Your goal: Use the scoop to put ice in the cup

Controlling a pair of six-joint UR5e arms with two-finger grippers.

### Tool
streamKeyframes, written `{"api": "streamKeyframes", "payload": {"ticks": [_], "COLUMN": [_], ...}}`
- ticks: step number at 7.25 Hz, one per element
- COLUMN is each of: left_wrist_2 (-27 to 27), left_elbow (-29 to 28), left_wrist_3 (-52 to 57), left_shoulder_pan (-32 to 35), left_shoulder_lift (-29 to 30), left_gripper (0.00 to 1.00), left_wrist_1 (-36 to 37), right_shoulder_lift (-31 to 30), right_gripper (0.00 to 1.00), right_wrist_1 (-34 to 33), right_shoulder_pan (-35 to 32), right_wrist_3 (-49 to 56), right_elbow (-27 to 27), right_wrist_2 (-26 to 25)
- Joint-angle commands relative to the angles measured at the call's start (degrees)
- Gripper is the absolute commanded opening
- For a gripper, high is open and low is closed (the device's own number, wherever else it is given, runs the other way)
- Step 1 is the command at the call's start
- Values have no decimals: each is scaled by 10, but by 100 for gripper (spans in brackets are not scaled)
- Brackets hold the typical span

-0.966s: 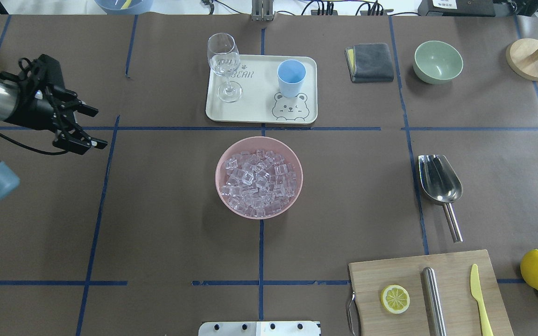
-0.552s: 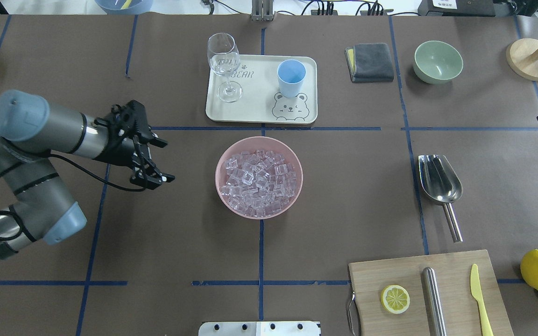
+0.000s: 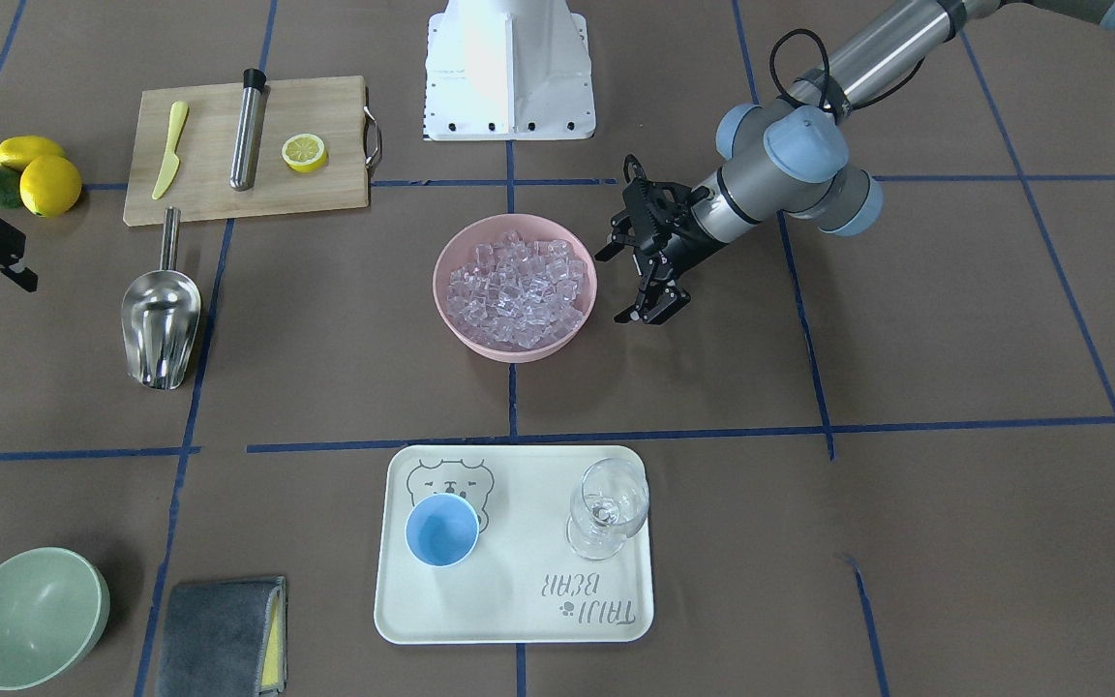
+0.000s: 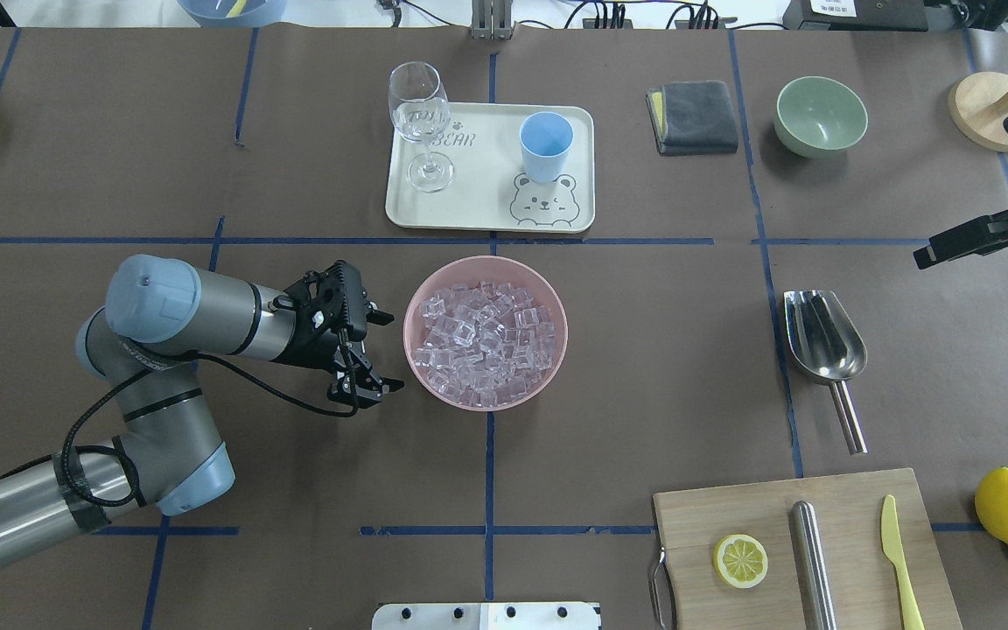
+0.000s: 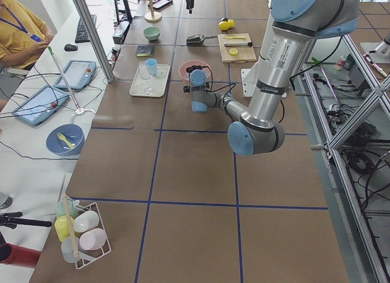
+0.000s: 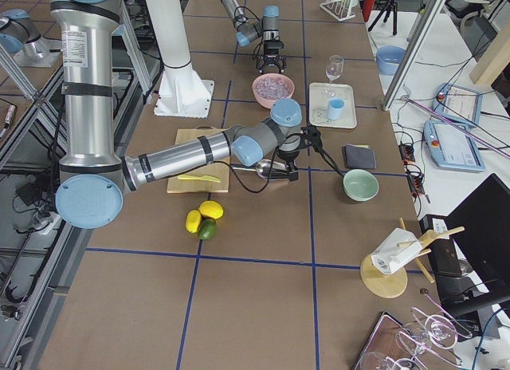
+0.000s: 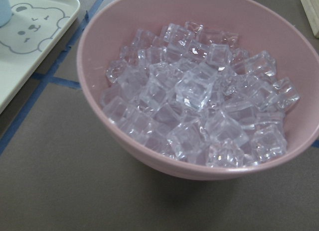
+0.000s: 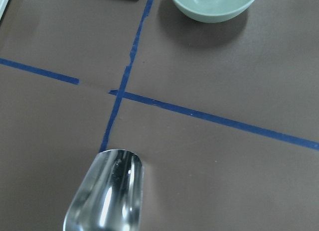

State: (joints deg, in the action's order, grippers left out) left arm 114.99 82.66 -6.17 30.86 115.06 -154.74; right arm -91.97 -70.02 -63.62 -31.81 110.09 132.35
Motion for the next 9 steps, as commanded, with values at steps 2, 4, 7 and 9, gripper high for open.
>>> {"api": "streamKeyframes", "payload": {"ticks": [2, 4, 7, 9], "left_wrist_2": [-9, -9, -13, -13], "left_elbow": [-14, -14, -15, -15], "left_wrist_3": [-1, -1, -2, -2], "left_shoulder_pan": [-11, -11, -11, -11], "left_shoulder_lift": [10, 10, 9, 8], "left_gripper": [100, 100, 100, 100], "left_wrist_1": [-14, -14, -17, -21], "right_shoulder_lift": [-55, -58, -58, -58], "right_gripper": [100, 100, 100, 92], "right_wrist_1": [1, 0, 0, 2], "right_shoulder_pan": [100, 174, 294, 316], "right_wrist_3": [-166, -247, -304, -304], "right_elbow": [77, 83, 74, 53], "right_wrist_2": [-108, -161, -244, -242]}}
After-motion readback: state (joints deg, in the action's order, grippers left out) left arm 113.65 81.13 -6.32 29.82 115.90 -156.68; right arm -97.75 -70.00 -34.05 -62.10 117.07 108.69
